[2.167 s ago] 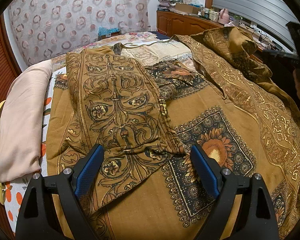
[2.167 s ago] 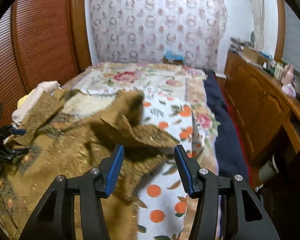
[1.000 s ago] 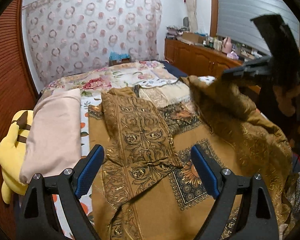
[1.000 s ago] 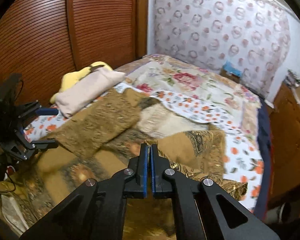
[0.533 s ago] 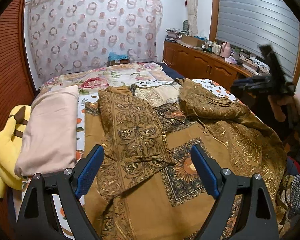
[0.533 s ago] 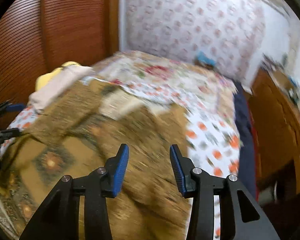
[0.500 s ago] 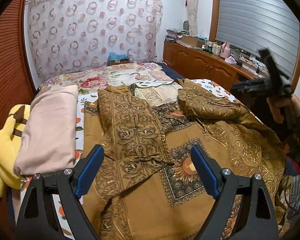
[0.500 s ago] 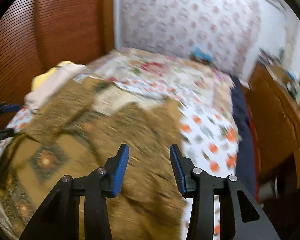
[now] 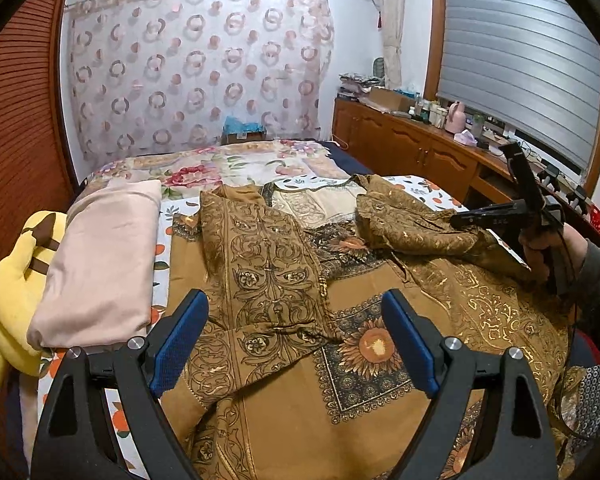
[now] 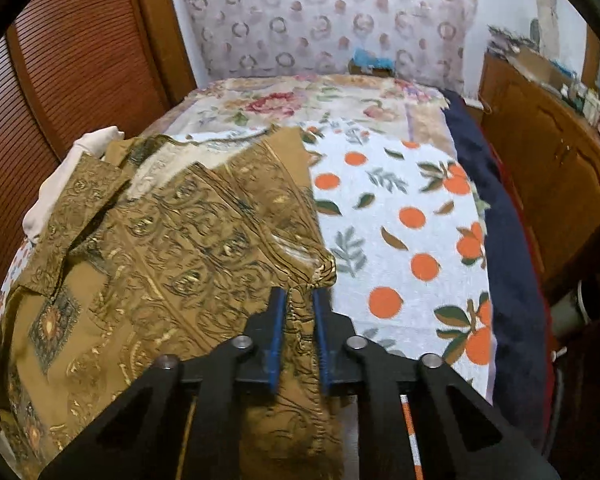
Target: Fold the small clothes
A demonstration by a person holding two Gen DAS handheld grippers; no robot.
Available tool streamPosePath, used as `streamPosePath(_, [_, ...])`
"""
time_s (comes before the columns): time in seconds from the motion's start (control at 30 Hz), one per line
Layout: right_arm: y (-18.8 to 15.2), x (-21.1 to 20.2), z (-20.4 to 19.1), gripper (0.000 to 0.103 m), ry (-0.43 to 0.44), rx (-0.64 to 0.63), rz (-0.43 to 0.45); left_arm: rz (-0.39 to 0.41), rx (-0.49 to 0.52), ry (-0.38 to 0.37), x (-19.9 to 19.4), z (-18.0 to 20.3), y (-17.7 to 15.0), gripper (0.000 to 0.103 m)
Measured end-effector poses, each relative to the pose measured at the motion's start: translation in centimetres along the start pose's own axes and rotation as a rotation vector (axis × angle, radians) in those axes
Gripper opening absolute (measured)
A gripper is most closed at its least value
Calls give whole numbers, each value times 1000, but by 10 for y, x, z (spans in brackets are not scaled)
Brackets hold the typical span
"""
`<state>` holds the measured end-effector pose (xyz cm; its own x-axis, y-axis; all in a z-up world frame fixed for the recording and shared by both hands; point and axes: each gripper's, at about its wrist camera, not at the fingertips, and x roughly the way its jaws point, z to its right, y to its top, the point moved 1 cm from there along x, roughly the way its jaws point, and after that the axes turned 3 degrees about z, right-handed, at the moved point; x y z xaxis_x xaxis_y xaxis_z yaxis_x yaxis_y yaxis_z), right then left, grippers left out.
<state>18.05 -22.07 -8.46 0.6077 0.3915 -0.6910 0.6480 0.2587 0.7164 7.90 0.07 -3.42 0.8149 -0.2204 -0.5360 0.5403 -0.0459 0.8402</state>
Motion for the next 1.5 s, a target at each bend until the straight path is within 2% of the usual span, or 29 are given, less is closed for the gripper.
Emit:
streamPosePath(0.07, [-1, -6, -5, 6, -5, -20, 21, -4, 0, 1, 0, 1, 0, 89])
streamPosePath(0.13, [-2, -12, -11, 6, -3, -36, 50, -3, 0, 3, -1, 1, -1, 89])
streamPosePath(0.3, [-3, -45, -37, 6, 78, -78, 139, 11, -12, 20, -7, -3, 0, 89])
streamPosePath(0.43, [-12, -63, -58, 6, 137, -118, 163, 29, -38, 24, -11, -10, 3, 89])
streamPosePath(0.6, [-34, -70, -80, 6, 213, -159, 125, 46, -49, 36, -14, -15, 4, 89])
streamPosePath(0.8, [-70, -56, -103, 6, 256, -211, 6, 49, -55, 50, -15, -20, 4, 89])
streamPosePath(0.83, [-76, -54, -104, 6, 247, -223, -12, 50, -55, 51, -15, -21, 4, 89])
streamPosePath(0.93, [-83, -52, -100, 21, 230, -230, -31, 51, -56, 58, -15, -23, 4, 89])
streamPosePath(1.1, [-73, -71, -95, 44, 188, -228, 21, 49, -54, 71, -13, -29, 5, 89])
streamPosePath(1.3, [-38, -81, -82, 48, 125, -231, 83, 40, -51, 96, -5, -45, 12, 89])
streamPosePath(1.5, [3, -21, -53, 48, 5, -199, 31, 8, -30, 139, 18, -64, 18, 89])
